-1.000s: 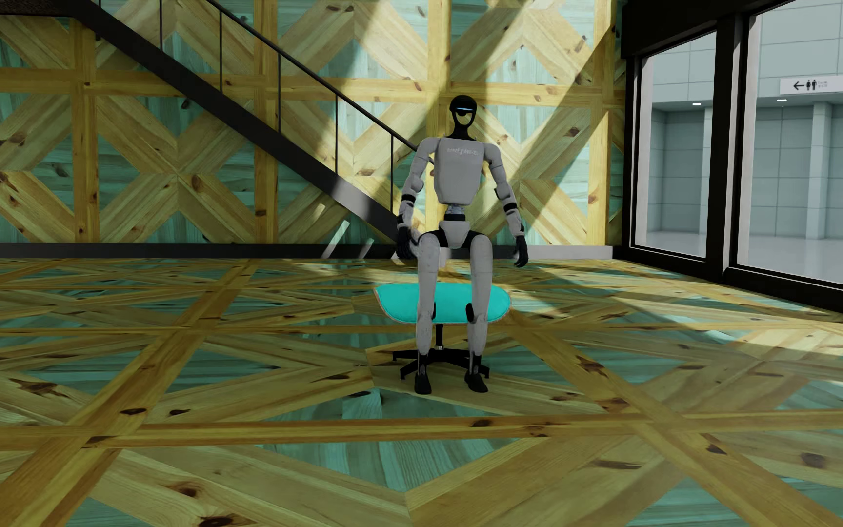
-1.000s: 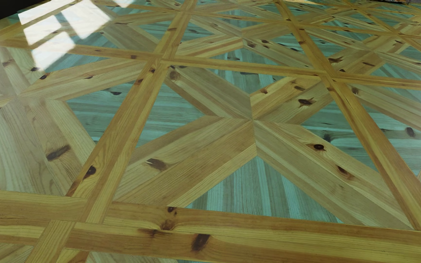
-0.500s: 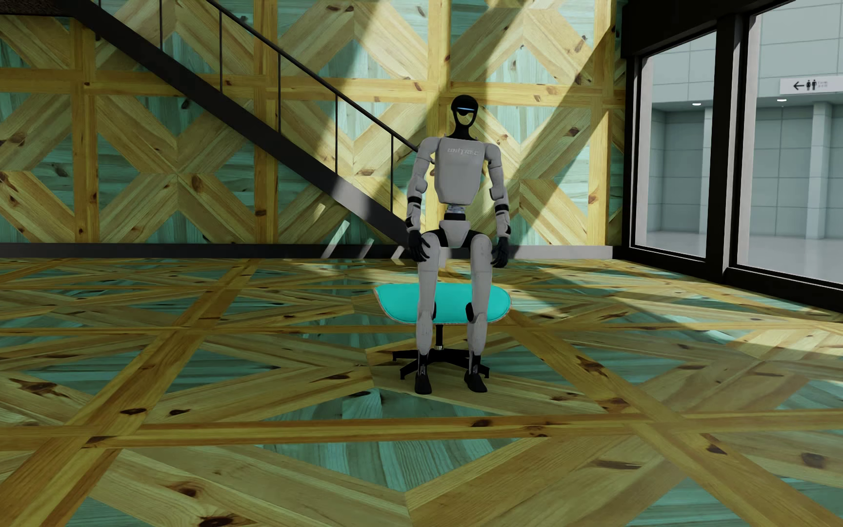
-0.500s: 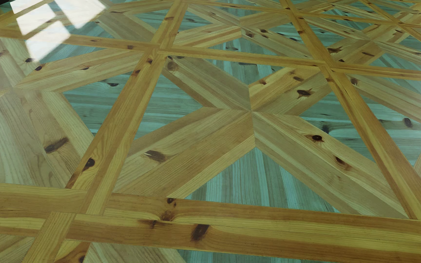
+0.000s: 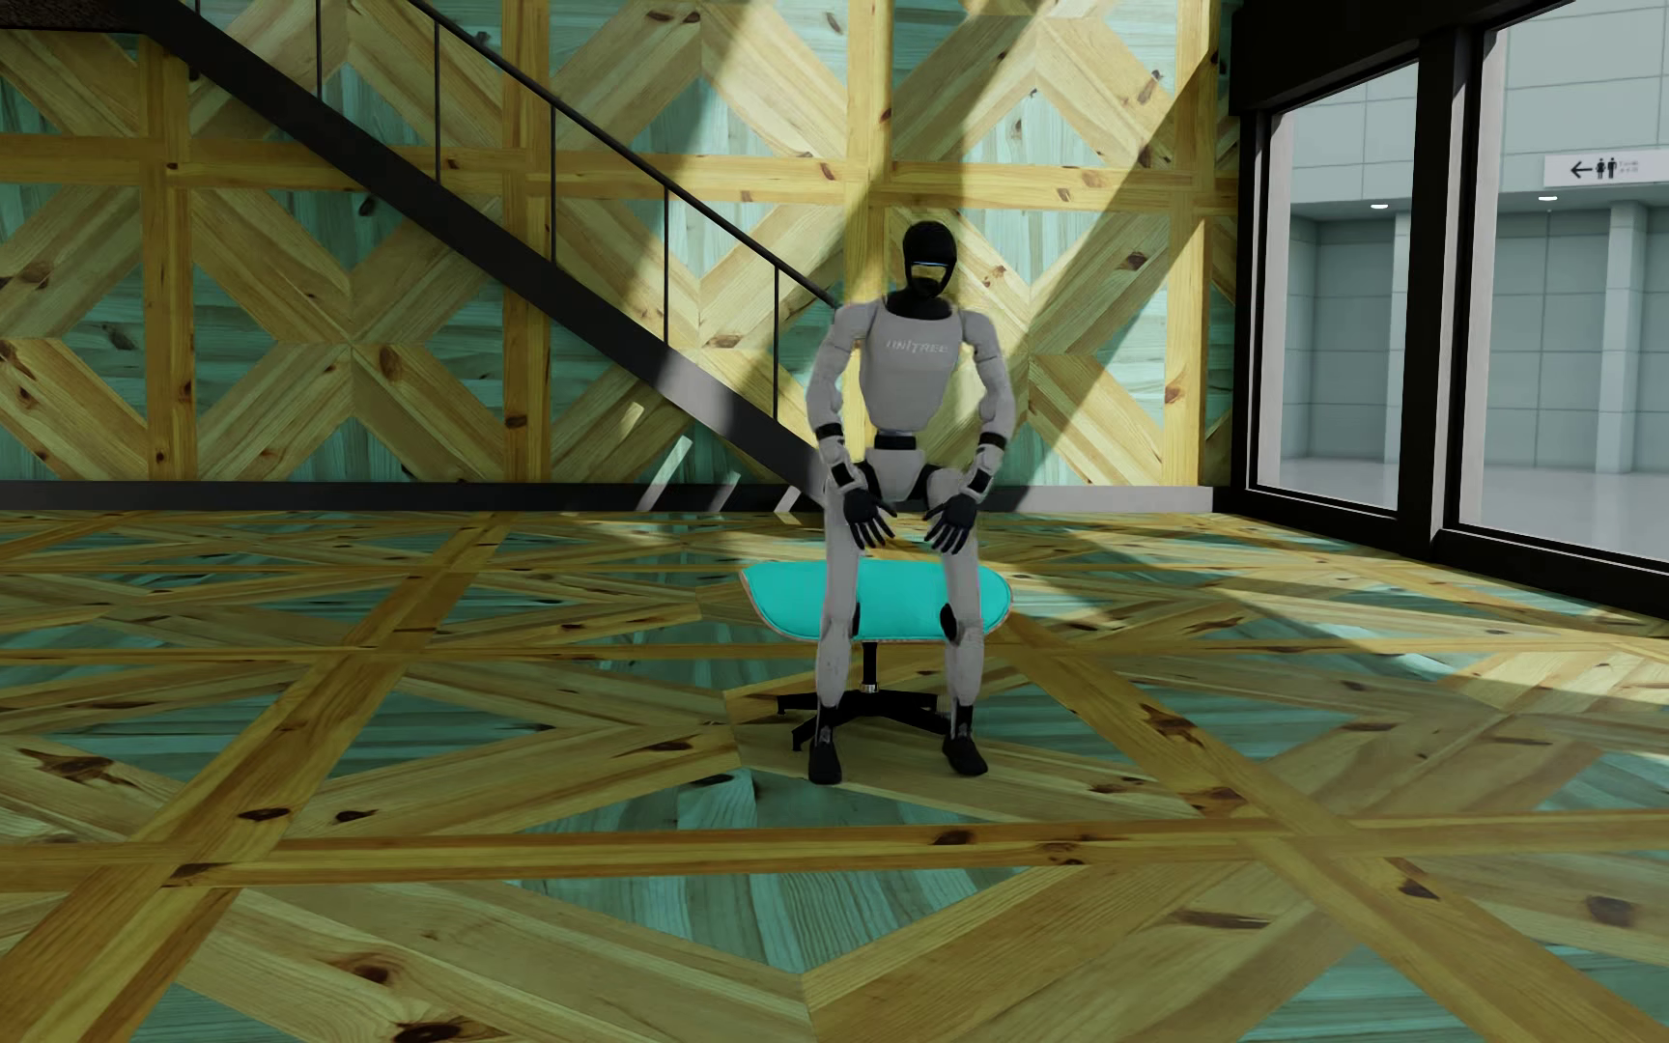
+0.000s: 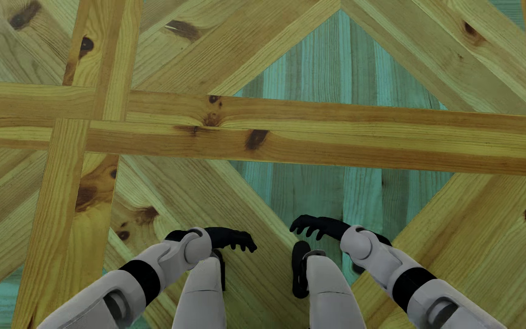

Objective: Sit on the teal chair

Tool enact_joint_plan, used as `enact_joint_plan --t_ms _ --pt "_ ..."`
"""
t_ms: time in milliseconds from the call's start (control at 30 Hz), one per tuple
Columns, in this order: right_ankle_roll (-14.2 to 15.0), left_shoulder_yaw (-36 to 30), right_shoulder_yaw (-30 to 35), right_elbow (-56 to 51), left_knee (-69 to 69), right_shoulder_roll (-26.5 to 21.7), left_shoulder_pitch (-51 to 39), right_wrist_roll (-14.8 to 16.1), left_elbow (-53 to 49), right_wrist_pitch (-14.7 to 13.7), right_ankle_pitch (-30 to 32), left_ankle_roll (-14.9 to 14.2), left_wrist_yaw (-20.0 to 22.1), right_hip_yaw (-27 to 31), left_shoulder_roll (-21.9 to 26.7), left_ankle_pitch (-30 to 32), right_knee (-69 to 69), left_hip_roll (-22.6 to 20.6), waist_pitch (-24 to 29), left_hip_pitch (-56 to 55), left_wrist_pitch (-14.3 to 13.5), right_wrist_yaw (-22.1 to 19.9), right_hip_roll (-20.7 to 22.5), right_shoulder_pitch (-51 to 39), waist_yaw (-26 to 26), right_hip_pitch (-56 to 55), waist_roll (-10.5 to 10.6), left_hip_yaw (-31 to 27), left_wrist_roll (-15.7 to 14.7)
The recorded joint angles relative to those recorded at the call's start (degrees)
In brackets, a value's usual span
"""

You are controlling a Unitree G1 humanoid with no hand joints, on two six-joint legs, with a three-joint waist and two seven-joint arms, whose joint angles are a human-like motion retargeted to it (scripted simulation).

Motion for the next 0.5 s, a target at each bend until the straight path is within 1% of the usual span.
enact_joint_plan --t_ms 33,67,100,133,167,200,233,267,333,400,500 --pt "0.6 -2.4 1.7 -2.3 3.1 -1.5 -2.7 -0.8 -0.4 -0.9 -0.7 -1.8 0.8 0.3 0.1 1.1 3.4 0.9 2.2 -3.3 -0.7 1.0 -0.6 -2.3 -0.2 -3.4 0.3 -0.2 1.0" --pt "1.2 -4.7 3.5 -5.1 6.6 -3.2 -5.4 -1.5 -0.6 -1.7 -1.6 -3.3 2.2 0.6 0.2 2.1 7.0 1.7 4.3 -6.9 -0.7 1.3 -1.1 -4.6 -0.3 -6.9 0.7 -0.6 1.6" --pt "2.1 -6.8 4.9 -8.4 10.3 -5.2 -8.1 -1.7 -1.2 -2.7 -2.6 -4.5 3.7 0.9 0.8 1.6 10.8 2.7 6.6 -10.3 -1.1 1.3 -1.6 -7.0 -0.5 -10.4 1.0 -0.9 2.0" --pt "3.1 -9.1 5.9 -12.4 14.1 -7.6 -10.7 -2.0 -3.2 -4.5 -3.6 -5.5 5.4 1.4 1.9 0.6 14.7 3.4 8.4 -13.6 -2.3 0.2 -2.4 -8.5 -0.6 -13.9 1.2 -1.5 2.9" --pt "4.1 -11.3 6.5 -16.5 17.9 -10.1 -13.5 -1.7 -5.7 -6.1 -4.6 -6.5 7.0 2.0 3.5 -0.4 18.7 4.1 10.1 -17.0 -3.5 -1.5 -3.1 -10.2 -0.6 -17.7 1.2 -2.1 3.3" --pt "4.8 -13.5 7.5 -20.5 21.5 -12.6 -16.4 -1.1 -8.3 -7.3 -5.5 -7.0 9.6 2.6 5.3 -1.7 22.7 4.5 11.9 -20.2 -4.0 -3.4 -3.6 -12.1 -0.8 -21.3 1.2 -3.1 2.9" --pt "5.4 -15.5 8.5 -24.2 25.5 -15.0 -19.2 0.0 -11.7 -8.2 -6.5 -7.4 14.1 3.3 7.7 -2.9 26.6 4.9 13.7 -23.6 -4.4 -5.9 -3.9 -14.4 -0.9 -25.0 1.1 -3.9 2.3" --pt "6.1 -17.1 9.4 -27.8 29.5 -17.4 -21.9 1.3 -15.4 -9.1 -7.3 -7.7 17.3 4.0 10.1 -4.0 30.3 5.2 15.1 -27.3 -5.0 -8.6 -4.2 -16.3 -1.0 -28.9 1.1 -4.8 1.5" --pt "7.6 -20.9 11.0 -35.3 37.4 -22.3 -27.3 4.9 -24.6 -10.6 -9.1 -8.0 24.4 5.3 16.3 -6.5 37.6 5.8 17.6 -34.1 -5.8 -14.1 -4.4 -19.6 -1.0 -35.7 1.0 -6.9 -1.8" --pt "9.1 -25.2 11.2 -43.4 45.6 -28.1 -32.3 8.3 -33.6 -11.6 -10.7 -8.4 31.1 6.5 22.5 -8.7 45.5 6.1 19.3 -40.6 -5.9 -19.2 -5.3 -21.4 -1.0 -42.3 1.2 -8.7 -4.5" --pt "10.7 -27.7 10.1 -52.8 56.8 -35.1 -37.2 12.0 -43.4 -13.6 -12.8 -9.2 38.4 8.5 29.5 -11.8 56.6 6.3 21.8 -48.2 -6.8 -24.8 -6.8 -22.9 -0.9 -50.4 1.6 -11.0 -7.2"
